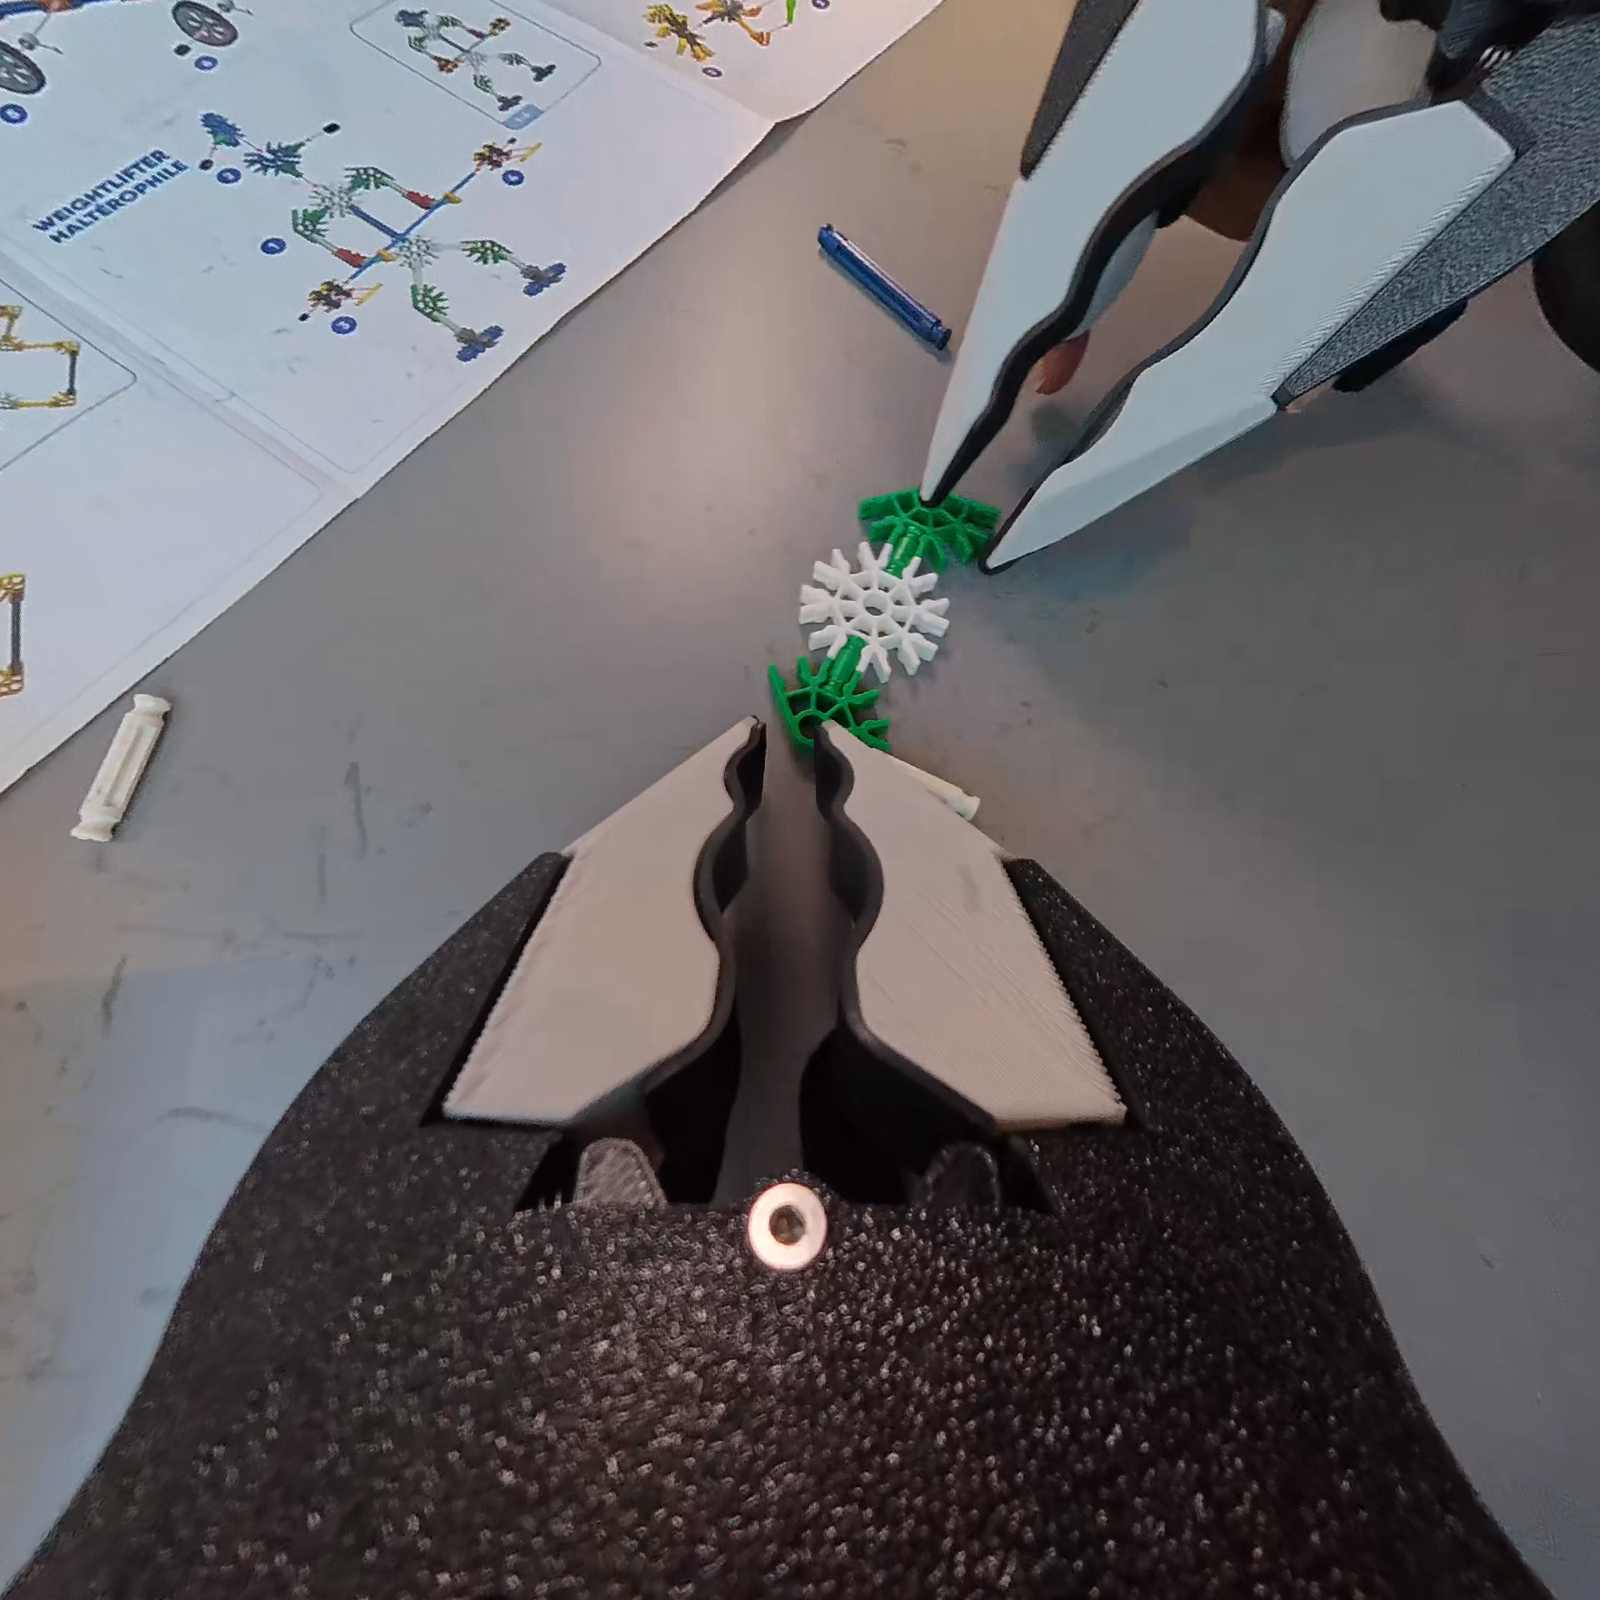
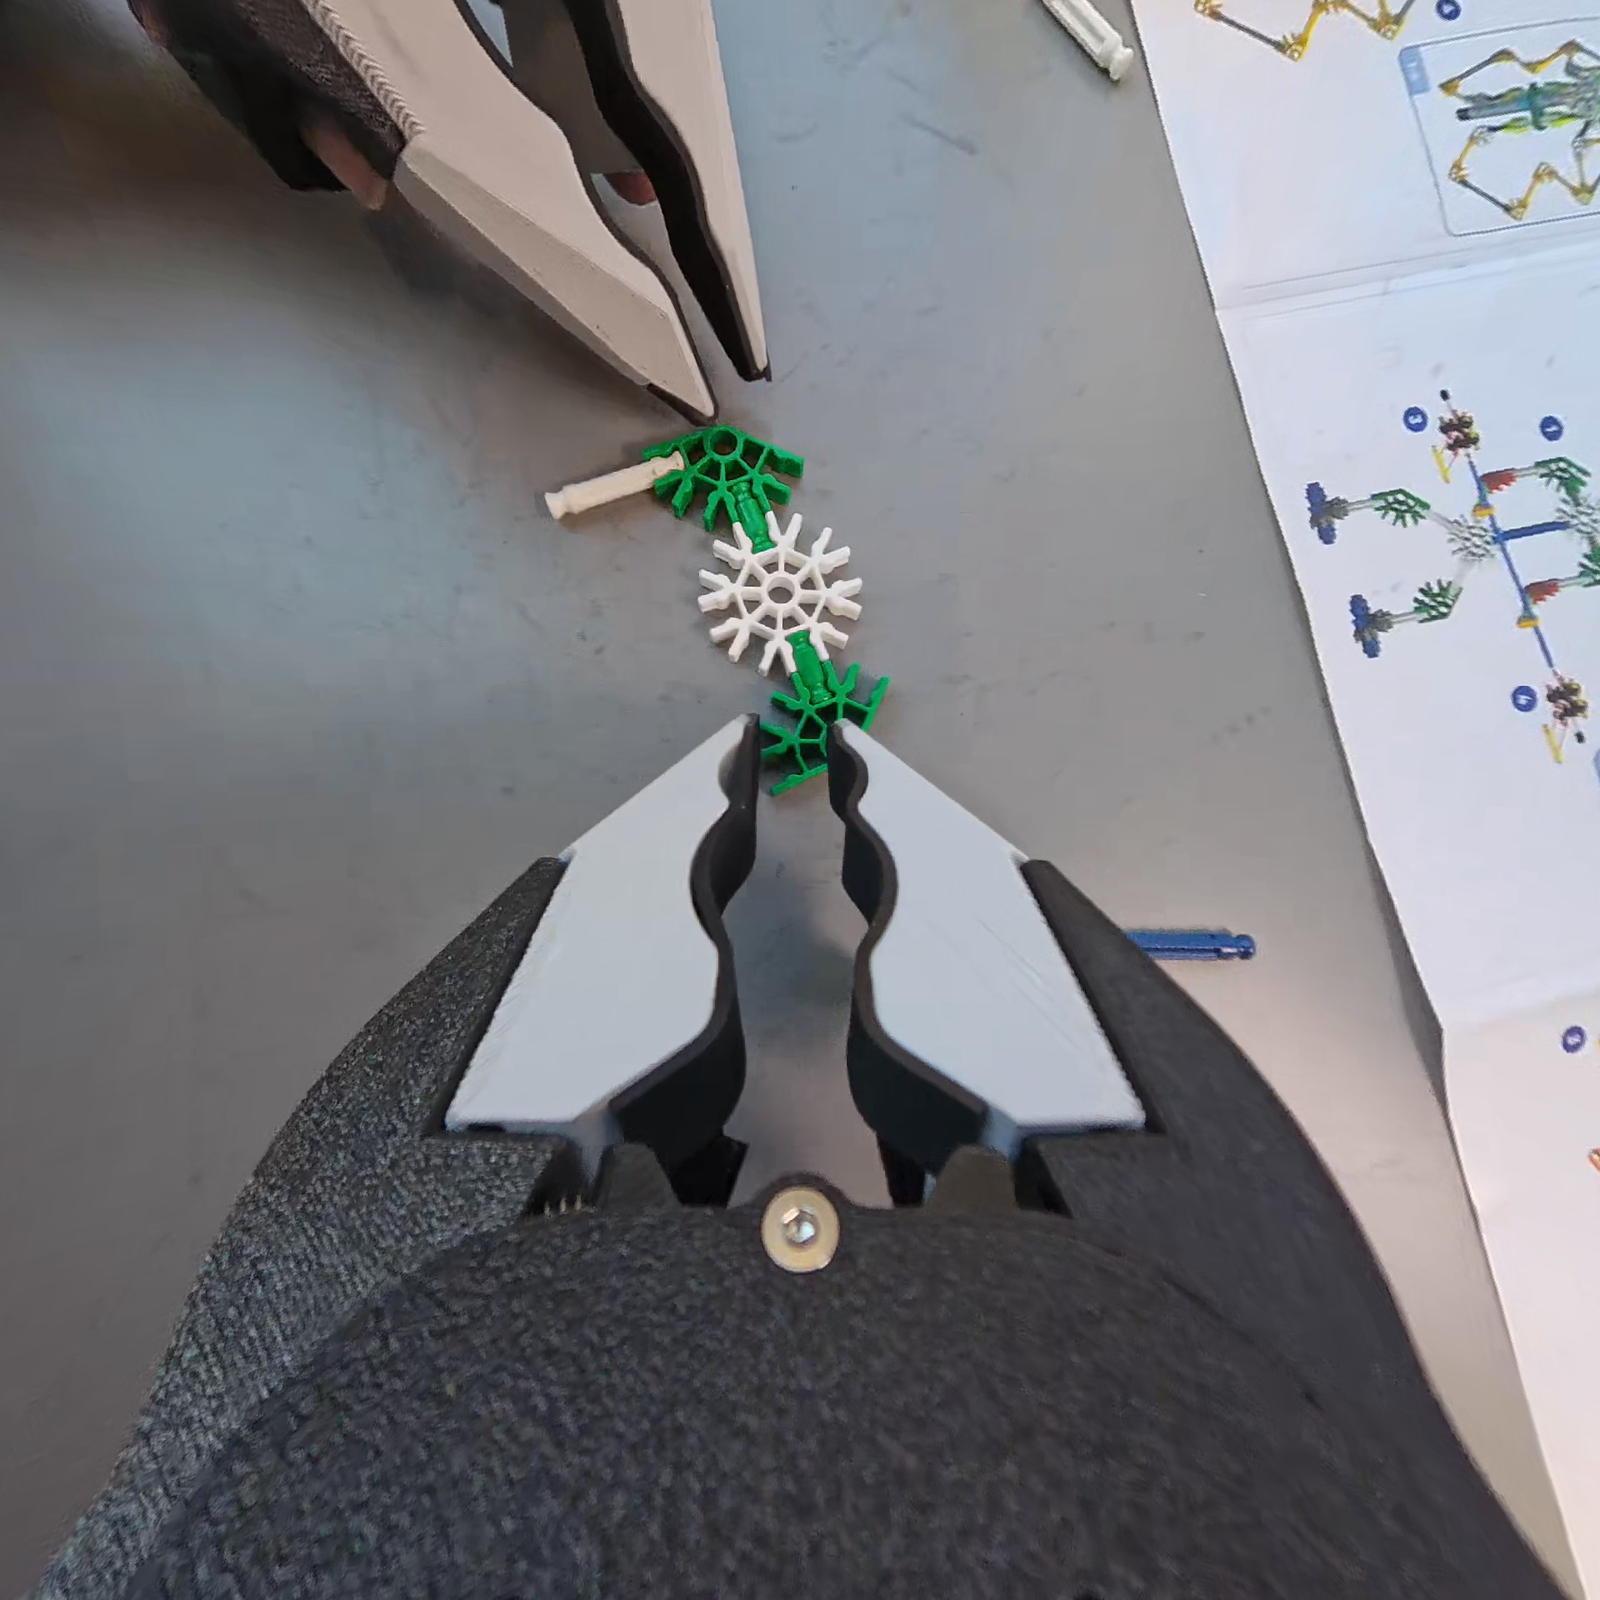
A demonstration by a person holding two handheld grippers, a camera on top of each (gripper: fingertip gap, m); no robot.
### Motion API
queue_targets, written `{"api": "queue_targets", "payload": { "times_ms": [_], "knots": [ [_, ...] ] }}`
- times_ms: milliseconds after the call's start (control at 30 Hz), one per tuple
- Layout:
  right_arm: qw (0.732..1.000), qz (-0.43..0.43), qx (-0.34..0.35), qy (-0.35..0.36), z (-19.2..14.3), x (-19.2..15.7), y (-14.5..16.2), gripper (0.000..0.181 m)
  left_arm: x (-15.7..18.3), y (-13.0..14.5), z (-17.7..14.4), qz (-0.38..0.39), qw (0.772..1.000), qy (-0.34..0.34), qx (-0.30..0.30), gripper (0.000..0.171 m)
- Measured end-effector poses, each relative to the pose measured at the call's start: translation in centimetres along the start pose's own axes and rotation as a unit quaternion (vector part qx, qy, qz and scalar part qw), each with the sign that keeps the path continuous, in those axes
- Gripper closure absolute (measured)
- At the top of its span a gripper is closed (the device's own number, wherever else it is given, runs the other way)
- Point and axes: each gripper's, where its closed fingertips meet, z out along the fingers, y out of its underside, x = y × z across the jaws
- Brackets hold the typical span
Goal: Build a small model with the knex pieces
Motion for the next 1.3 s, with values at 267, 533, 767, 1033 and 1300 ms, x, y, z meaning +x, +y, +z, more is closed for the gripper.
{"api": "queue_targets", "payload": {
  "times_ms": [267, 533, 767, 1033, 1300],
  "knots": [
    [0.996, 0.043, -0.023, 0.074, -1.8, 1.3, 2.4, 0.169, -1.8, -0.5, -0.7, -0.016, 0.999, -0.034, 0.024, 0.162],
    [0.997, 0.057, -0.018, 0.056, -2.4, -0.5, 2.9, 0.157, -5.7, -2.2, -2.0, -0.007, 0.993, -0.104, 0.059, 0.158],
    [0.961, 0.093, 0.261, -0.002, -6.9, 2.0, -2.6, 0.138, -8.9, -0.3, -2.5, -0.023, 0.99, -0.131, 0.043, 0.151],
    [0.868, 0.23, 0.441, -0.005, -11.2, 5.9, -3.4, 0.146, -10.3, 0.6, -3.3, -0.043, 0.987, -0.147, 0.04, 0.143],
    [0.902, 0.157, 0.401, 0.044, -10.6, 4.7, -3.7, 0.15, -11.3, 1.5, -2.8, -0.056, 0.986, -0.157, 0.009, 0.142]
  ]
}}
